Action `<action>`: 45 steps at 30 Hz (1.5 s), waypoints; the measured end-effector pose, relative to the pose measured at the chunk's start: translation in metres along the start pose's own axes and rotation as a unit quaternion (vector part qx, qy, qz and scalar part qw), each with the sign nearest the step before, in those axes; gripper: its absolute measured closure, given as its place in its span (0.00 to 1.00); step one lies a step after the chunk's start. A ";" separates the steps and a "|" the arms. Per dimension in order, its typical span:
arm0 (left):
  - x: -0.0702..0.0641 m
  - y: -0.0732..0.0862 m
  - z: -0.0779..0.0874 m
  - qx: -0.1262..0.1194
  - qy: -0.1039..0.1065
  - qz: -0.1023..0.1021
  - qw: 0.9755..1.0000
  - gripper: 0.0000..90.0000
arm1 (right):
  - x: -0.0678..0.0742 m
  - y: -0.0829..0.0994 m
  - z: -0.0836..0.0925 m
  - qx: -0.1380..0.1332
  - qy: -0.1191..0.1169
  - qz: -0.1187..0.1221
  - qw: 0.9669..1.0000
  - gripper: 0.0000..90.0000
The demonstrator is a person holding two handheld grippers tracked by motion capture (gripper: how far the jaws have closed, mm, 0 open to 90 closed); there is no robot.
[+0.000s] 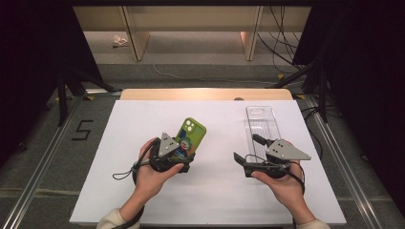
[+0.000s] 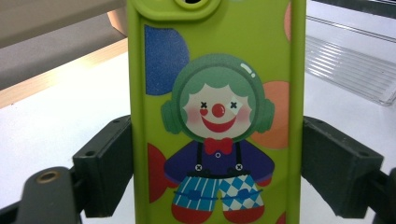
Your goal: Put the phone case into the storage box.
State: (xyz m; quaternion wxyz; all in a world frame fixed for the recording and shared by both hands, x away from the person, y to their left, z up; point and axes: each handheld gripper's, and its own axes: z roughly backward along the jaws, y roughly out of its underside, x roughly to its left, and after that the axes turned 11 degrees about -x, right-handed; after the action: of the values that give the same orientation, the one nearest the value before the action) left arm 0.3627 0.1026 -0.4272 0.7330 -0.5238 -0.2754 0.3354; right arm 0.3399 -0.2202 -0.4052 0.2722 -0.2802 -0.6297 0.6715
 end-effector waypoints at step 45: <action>-0.020 -0.001 -0.003 -0.004 0.028 -0.022 0.999 0.18 | 0.012 -0.006 -0.024 -0.004 -0.023 0.000 1.000 0.13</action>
State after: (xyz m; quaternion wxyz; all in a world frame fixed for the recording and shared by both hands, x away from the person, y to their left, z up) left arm 0.3525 0.0846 -0.4282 0.7452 -0.5299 -0.2677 0.3036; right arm 0.3490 -0.1946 -0.4005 0.2565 -0.2661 -0.6381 0.6754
